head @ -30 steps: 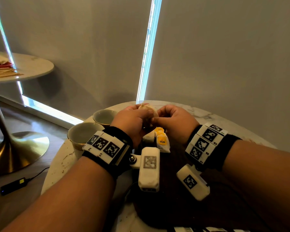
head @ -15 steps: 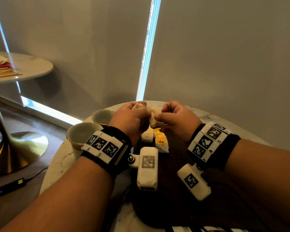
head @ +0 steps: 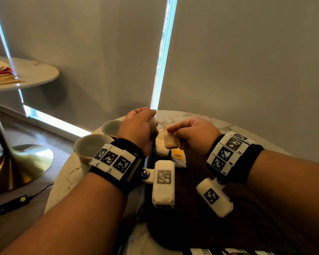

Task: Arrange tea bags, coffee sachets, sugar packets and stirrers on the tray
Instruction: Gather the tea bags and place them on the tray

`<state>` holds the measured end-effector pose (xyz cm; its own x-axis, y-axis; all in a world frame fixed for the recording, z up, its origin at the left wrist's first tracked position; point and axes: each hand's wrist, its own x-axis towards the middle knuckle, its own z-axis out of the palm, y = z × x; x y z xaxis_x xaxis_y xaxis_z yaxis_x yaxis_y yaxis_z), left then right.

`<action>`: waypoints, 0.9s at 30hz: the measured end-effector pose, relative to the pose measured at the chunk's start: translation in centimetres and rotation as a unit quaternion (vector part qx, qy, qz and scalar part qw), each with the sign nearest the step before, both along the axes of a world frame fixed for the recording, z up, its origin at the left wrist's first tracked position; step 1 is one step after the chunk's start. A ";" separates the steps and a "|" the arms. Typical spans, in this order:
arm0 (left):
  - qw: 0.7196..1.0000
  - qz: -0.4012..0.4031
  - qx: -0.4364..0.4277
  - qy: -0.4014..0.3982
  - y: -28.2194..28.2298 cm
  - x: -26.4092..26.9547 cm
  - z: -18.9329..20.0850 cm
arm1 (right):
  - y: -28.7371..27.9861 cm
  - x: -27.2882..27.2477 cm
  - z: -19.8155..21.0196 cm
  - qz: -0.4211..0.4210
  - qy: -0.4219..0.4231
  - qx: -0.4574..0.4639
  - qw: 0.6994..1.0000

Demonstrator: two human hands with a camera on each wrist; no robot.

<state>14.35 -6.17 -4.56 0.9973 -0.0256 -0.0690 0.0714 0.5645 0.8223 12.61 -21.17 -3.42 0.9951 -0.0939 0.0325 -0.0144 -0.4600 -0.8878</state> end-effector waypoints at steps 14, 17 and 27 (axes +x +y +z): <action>0.999 0.020 -0.015 0.026 0.2 0.2 0.1 | 1.1 0.1 -0.3 0.034 0.153 -0.131 0.979; 0.999 0.019 -0.016 0.031 0.2 0.2 0.2 | 1.1 0.3 -0.4 0.008 0.150 -0.125 0.981; 0.999 0.020 -0.023 0.040 0.1 0.2 0.2 | 1.1 0.5 -0.4 -0.021 0.136 -0.053 0.989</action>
